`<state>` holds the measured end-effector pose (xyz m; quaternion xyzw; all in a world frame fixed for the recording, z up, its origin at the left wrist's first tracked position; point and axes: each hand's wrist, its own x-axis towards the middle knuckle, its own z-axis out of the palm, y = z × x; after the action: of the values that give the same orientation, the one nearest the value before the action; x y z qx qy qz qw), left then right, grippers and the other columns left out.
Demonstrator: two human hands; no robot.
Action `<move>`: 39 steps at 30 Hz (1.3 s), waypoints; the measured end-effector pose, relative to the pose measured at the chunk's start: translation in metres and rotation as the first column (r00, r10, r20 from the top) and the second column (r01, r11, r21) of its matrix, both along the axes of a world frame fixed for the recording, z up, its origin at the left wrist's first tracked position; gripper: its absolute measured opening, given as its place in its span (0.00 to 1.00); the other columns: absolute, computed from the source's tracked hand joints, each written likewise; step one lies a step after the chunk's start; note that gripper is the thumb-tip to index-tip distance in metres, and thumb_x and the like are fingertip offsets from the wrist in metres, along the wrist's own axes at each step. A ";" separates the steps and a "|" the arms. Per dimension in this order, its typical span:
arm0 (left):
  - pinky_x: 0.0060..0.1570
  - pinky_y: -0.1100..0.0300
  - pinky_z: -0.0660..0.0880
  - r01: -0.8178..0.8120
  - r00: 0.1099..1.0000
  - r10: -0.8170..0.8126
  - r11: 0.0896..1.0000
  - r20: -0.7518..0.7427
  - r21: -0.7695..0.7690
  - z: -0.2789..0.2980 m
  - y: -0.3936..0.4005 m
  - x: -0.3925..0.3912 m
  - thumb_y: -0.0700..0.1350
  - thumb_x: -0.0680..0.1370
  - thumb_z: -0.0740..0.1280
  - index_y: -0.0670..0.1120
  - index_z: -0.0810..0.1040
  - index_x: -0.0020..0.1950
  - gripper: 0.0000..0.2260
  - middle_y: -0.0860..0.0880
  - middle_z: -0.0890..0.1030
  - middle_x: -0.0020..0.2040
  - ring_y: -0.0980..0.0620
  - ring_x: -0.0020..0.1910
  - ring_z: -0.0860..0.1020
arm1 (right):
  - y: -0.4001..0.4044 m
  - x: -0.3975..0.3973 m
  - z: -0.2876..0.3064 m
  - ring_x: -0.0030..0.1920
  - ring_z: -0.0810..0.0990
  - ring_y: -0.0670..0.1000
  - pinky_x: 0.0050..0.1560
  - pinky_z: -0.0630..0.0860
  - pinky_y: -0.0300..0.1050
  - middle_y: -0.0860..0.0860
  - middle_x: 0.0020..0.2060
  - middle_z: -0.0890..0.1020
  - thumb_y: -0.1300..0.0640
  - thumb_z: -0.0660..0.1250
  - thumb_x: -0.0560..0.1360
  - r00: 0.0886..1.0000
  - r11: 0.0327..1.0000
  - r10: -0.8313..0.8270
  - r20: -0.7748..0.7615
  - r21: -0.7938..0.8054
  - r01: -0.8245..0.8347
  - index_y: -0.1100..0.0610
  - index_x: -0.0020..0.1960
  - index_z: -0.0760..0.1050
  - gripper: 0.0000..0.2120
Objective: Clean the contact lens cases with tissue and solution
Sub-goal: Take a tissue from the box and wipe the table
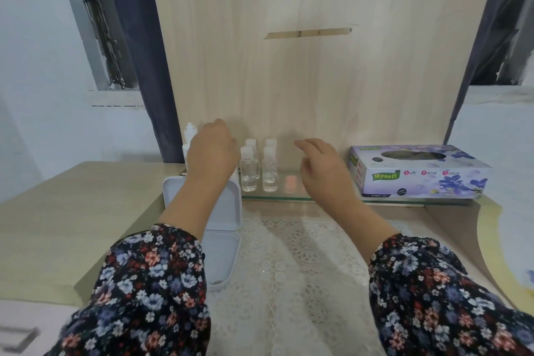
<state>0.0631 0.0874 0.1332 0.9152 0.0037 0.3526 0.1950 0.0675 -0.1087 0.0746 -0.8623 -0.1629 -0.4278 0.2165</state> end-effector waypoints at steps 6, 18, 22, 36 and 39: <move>0.50 0.49 0.72 0.304 0.947 -0.296 0.952 0.128 -0.046 -0.005 -0.072 0.004 0.37 0.78 0.59 0.39 0.77 0.56 0.10 0.40 0.78 0.52 0.40 0.51 0.76 | -0.069 0.004 0.012 0.58 0.73 0.64 0.54 0.70 0.52 0.63 0.57 0.77 0.67 0.59 0.74 0.950 0.952 -0.257 -0.178 0.120 0.280 0.66 0.59 0.78 0.16; 0.44 0.53 0.72 0.750 0.659 -0.740 0.660 -0.136 0.042 -0.059 -0.200 0.018 0.42 0.78 0.62 0.42 0.80 0.55 0.11 0.41 0.81 0.52 0.41 0.52 0.76 | -0.136 0.016 0.053 0.50 0.78 0.58 0.49 0.71 0.47 0.58 0.49 0.79 0.60 0.58 0.79 0.501 0.825 -0.487 -0.715 -0.188 0.534 0.61 0.46 0.75 0.09; 0.46 0.49 0.75 0.722 0.691 -0.714 0.690 -0.110 0.057 -0.061 -0.201 0.024 0.49 0.76 0.59 0.42 0.82 0.53 0.16 0.42 0.82 0.50 0.41 0.50 0.77 | -0.138 0.026 0.056 0.39 0.77 0.50 0.50 0.72 0.45 0.51 0.40 0.78 0.56 0.52 0.82 0.342 0.836 -0.477 -0.810 -0.296 0.463 0.60 0.63 0.73 0.16; 0.50 0.48 0.74 0.712 0.702 -0.712 0.702 0.010 0.027 -0.066 -0.202 0.020 0.44 0.78 0.65 0.41 0.82 0.55 0.10 0.41 0.82 0.51 0.43 0.53 0.76 | -0.158 0.047 0.042 0.41 0.72 0.56 0.53 0.70 0.51 0.52 0.32 0.72 0.49 0.62 0.78 0.429 0.811 -0.484 -0.763 -0.206 0.548 0.59 0.39 0.68 0.15; 0.49 0.47 0.75 0.712 0.702 -0.712 0.702 0.012 0.028 -0.067 -0.203 0.021 0.44 0.78 0.64 0.40 0.82 0.54 0.11 0.41 0.81 0.51 0.42 0.53 0.77 | -0.160 0.049 0.039 0.33 0.72 0.52 0.51 0.71 0.49 0.52 0.30 0.74 0.48 0.63 0.78 0.441 0.813 -0.473 -0.763 -0.184 0.553 0.60 0.39 0.69 0.16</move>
<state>0.0844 -0.1151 0.0663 0.8439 -0.3556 0.2601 0.3061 0.1161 -0.2683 0.1141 -0.9556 0.2364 -0.0619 0.1646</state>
